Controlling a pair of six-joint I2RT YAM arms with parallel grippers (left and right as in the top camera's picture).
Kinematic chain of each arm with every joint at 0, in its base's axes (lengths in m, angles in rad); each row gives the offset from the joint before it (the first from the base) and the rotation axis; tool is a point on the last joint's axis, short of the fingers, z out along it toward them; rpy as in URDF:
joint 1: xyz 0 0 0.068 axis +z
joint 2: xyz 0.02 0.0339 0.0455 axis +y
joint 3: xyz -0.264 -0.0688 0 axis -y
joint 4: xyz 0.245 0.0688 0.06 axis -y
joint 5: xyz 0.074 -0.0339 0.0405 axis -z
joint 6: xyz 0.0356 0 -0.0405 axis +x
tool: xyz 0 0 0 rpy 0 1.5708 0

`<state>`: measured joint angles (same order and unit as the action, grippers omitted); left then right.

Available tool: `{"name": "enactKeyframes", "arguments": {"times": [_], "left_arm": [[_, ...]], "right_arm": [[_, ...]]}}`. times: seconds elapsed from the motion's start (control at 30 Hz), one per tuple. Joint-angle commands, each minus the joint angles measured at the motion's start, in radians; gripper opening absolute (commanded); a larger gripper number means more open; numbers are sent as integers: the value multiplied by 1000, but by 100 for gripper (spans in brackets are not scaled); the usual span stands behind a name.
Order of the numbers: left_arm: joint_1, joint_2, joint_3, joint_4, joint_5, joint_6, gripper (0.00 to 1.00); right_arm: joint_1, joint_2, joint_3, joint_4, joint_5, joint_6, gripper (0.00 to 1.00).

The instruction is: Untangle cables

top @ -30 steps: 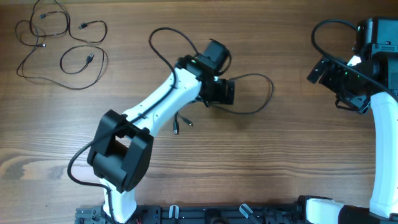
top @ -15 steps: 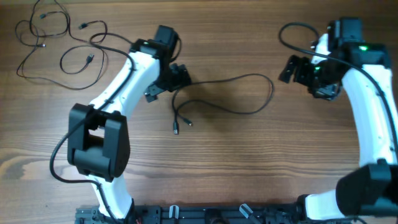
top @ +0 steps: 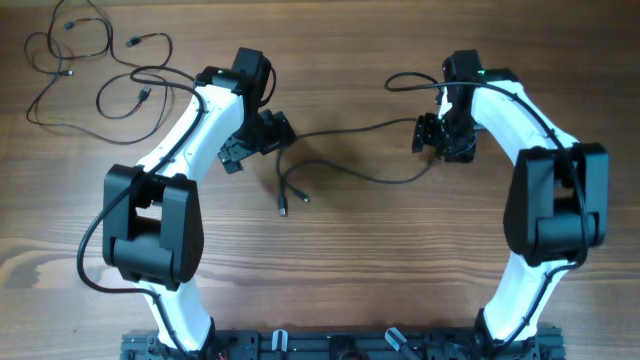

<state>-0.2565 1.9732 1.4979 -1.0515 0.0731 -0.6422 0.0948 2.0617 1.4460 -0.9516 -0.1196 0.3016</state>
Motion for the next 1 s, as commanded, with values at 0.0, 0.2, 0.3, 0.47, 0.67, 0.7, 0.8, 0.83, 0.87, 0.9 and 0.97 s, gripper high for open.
{"name": "enactKeyframes", "arguments": {"times": [0.0,0.2,0.3,0.47,0.67,0.7,0.8,0.83,0.87,0.9,0.97], "left_arm": [[2,4,-8,16,-14,-18,100],[1,4,-8,17,-14,-18,100],[2,4,-8,27,-14,-18,100],[-2,4,-8,27,24,-17,100],[11,-19,-4,95,449,207,100],[26,-40,2,118,589,247,100],[60,-103,18,184,809,229,100],[68,-132,21,211,870,177,100],[70,-154,21,230,903,117,100],[70,-186,21,253,934,2,100],[69,-231,21,267,945,-206,99]], "right_arm": [[-4,23,-3,33,48,13,72],[-4,26,-78,152,48,-12,56],[-3,26,-122,178,5,-11,40],[-3,23,-121,180,-241,-16,4],[-2,-101,-100,92,-736,-283,4],[-2,-150,-100,65,-736,-304,4],[-2,-282,-100,26,-735,-328,4],[-2,-342,-100,19,-735,-328,4],[-2,-397,-100,19,-735,-328,4],[0,-446,-100,24,-735,-328,4],[22,-523,-100,27,-734,-331,4]]}}
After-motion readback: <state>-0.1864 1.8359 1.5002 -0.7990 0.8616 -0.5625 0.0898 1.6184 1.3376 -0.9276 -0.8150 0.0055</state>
